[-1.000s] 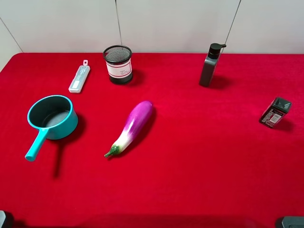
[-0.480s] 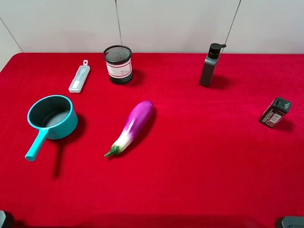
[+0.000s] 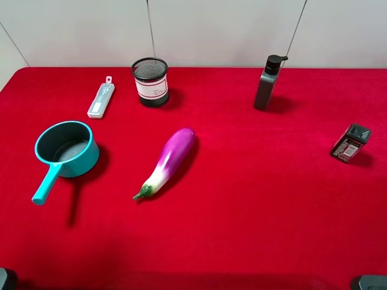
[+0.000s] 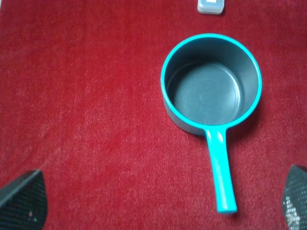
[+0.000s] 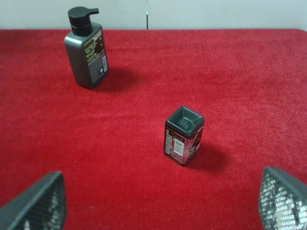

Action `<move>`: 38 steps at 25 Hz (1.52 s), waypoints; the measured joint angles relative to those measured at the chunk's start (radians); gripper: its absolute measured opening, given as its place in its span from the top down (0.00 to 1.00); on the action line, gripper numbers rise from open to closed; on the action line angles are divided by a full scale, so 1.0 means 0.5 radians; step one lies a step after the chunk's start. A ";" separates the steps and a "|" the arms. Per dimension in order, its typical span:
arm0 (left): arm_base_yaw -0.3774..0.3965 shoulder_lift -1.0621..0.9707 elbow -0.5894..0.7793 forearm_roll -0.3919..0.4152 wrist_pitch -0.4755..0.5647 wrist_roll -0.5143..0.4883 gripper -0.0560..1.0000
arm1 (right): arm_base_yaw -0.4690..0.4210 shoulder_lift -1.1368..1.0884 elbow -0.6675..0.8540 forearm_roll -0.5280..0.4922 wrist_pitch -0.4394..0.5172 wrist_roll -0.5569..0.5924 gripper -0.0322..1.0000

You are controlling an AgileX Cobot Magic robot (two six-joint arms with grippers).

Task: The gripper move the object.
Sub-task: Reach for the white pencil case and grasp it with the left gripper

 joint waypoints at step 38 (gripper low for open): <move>-0.180 1.974 -1.038 0.000 -0.487 0.042 0.04 | 0.000 0.000 0.000 0.000 -0.002 0.000 0.38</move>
